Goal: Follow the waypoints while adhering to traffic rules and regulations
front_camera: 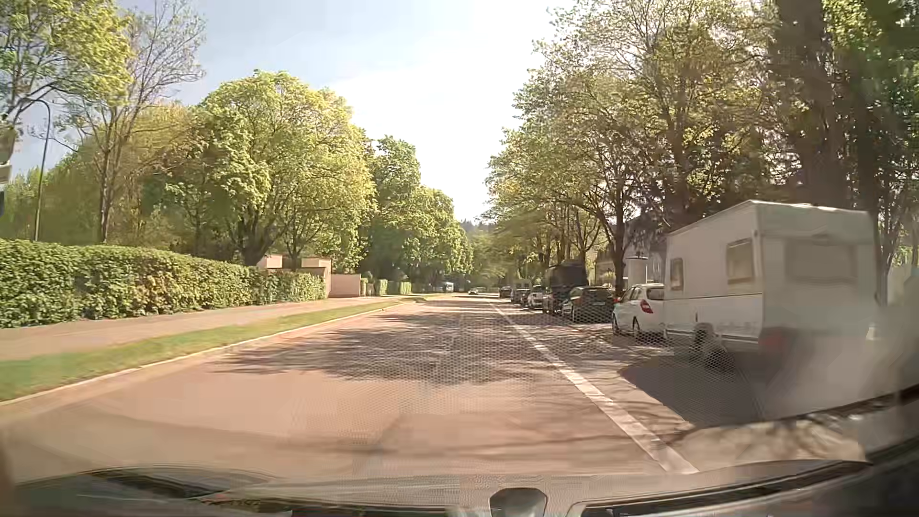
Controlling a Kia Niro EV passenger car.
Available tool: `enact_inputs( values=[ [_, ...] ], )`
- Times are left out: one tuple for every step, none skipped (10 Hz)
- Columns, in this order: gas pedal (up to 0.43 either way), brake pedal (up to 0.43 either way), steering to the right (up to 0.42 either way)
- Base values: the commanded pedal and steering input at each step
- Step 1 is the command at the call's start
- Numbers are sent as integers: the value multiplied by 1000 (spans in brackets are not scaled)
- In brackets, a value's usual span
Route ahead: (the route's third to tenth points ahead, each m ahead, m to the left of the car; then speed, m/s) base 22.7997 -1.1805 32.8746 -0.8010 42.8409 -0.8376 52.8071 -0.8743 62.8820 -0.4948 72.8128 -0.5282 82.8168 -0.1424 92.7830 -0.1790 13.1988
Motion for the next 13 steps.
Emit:
enact_inputs(
  values=[
    [0, 0, 3],
    [0, 0, 3],
    [0, 0, 3],
    [0, 0, 3],
    [0, 0, 0],
    [0, 0, 0],
    [0, 0, -1],
    [8, 0, -1],
    [8, 0, -1],
    [39, 0, -1],
    [47, 0, -1],
    [59, 0, -1],
    [59, 0, -1]
  ],
)
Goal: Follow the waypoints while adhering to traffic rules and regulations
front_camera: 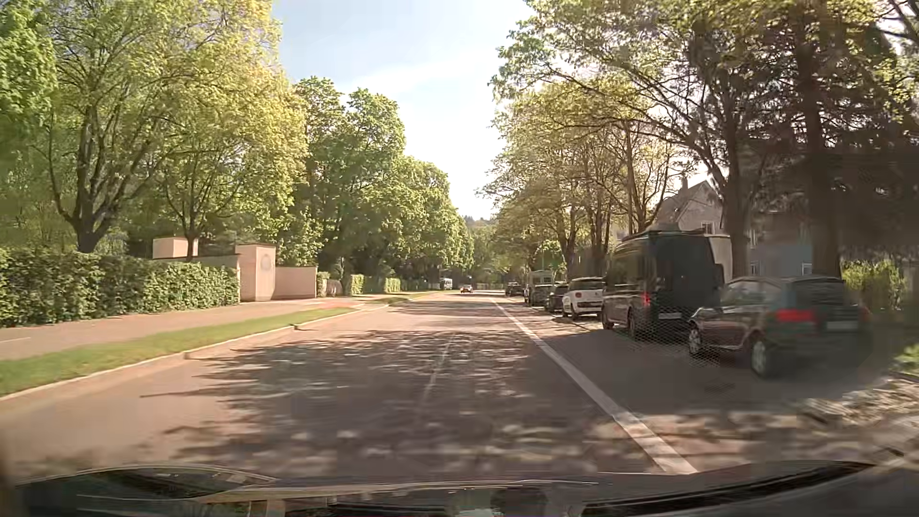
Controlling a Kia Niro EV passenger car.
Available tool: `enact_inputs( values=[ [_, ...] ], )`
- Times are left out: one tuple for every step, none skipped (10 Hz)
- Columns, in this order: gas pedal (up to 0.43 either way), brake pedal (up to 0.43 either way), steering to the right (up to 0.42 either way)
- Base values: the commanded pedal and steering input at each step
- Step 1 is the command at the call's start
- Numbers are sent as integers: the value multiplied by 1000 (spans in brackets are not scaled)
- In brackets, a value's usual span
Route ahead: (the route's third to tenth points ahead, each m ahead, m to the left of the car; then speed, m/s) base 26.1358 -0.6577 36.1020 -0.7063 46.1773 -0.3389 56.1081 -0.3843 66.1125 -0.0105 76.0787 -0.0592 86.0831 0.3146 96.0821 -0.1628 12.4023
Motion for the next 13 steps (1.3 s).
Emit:
enact_inputs(
  values=[
    [67, 0, -1],
    [67, 0, -1],
    [67, 0, 0],
    [67, 0, 0],
    [87, 0, 1],
    [87, 0, 1],
    [98, 0, 0],
    [98, 0, 0],
    [98, 0, 0],
    [98, 0, 0],
    [118, 0, 0],
    [118, 0, 0],
    [118, 0, 0]
  ],
)
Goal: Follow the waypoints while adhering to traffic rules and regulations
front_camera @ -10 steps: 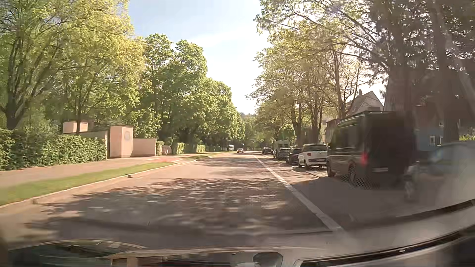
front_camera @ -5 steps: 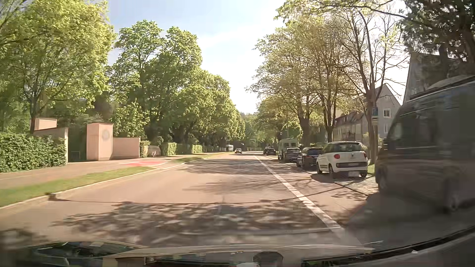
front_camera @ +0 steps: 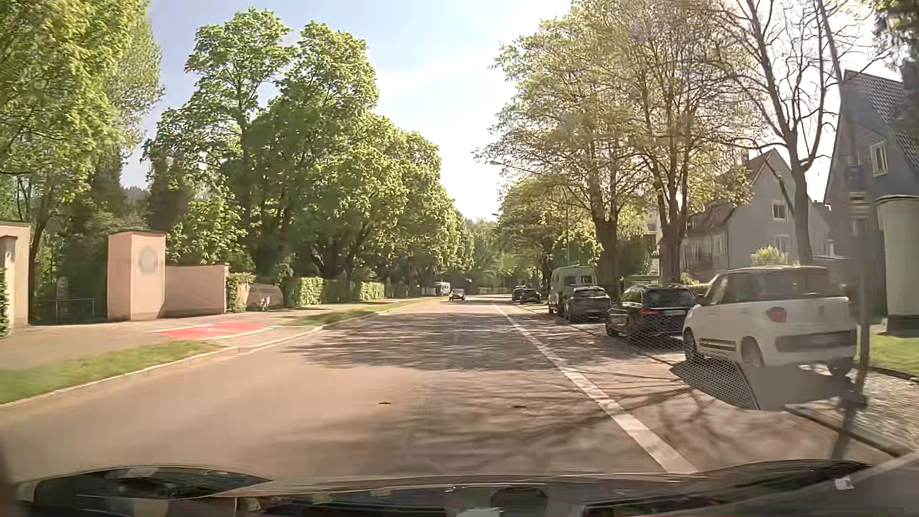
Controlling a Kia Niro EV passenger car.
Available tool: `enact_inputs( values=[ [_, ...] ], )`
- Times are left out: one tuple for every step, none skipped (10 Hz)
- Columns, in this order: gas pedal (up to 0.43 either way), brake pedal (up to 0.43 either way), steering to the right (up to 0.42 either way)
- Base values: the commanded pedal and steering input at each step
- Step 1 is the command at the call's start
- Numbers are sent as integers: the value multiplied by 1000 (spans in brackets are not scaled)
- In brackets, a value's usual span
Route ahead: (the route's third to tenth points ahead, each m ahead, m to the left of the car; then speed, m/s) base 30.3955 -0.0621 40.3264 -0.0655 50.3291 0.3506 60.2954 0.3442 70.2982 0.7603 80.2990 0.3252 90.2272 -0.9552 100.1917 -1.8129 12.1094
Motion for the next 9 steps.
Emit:
enact_inputs(
  values=[
    [118, 0, 0],
    [130, 0, 0],
    [130, 0, 0],
    [130, 0, 0],
    [130, 0, 0],
    [118, 0, 0],
    [118, 0, 0],
    [110, 0, 0],
    [87, 0, 0]
  ],
)
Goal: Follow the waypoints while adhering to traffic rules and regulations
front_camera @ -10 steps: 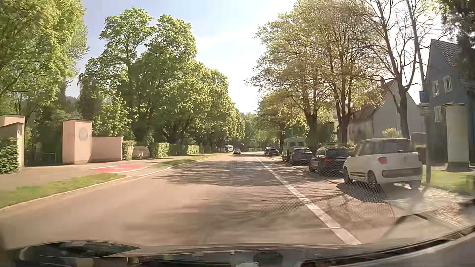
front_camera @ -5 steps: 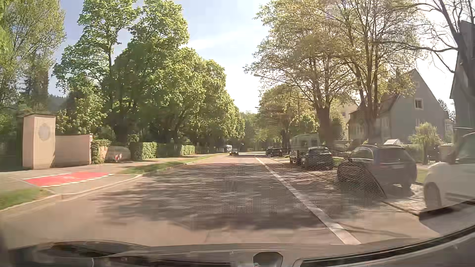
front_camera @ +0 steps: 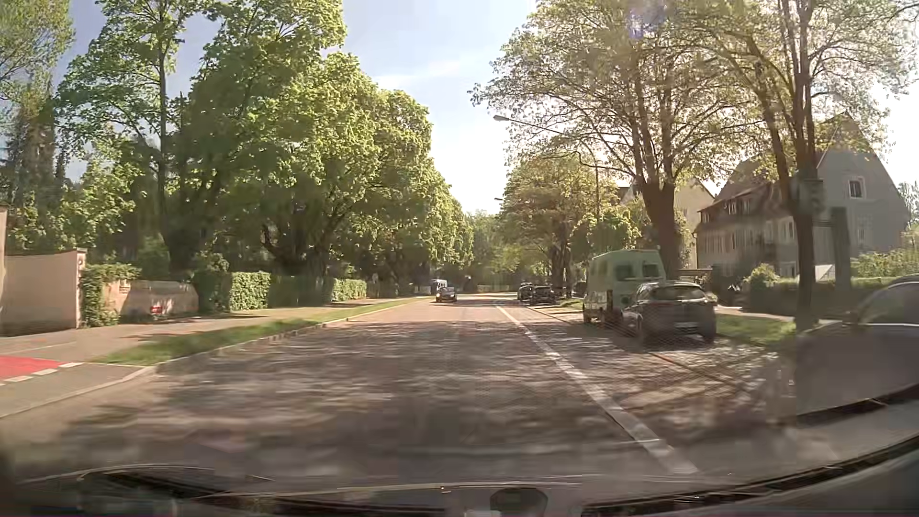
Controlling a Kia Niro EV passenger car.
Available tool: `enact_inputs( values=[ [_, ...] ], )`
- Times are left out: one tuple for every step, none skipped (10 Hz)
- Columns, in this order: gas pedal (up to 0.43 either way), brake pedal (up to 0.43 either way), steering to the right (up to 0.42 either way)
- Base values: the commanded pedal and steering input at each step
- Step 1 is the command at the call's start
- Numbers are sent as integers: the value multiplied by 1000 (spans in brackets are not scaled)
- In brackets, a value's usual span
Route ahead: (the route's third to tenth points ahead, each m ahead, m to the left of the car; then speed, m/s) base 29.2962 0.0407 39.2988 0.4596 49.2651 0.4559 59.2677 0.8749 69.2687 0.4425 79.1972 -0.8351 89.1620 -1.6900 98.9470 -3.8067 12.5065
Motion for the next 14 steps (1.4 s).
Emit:
enact_inputs(
  values=[
    [87, 0, 0],
    [67, 0, 0],
    [67, 0, 0],
    [67, 0, 0],
    [67, 0, 0],
    [67, 0, 0],
    [67, 0, 0],
    [67, 0, 0],
    [67, 0, 0],
    [67, 0, 0],
    [59, 0, 0],
    [59, 0, 0],
    [59, 0, 0],
    [59, 0, 0]
  ],
)
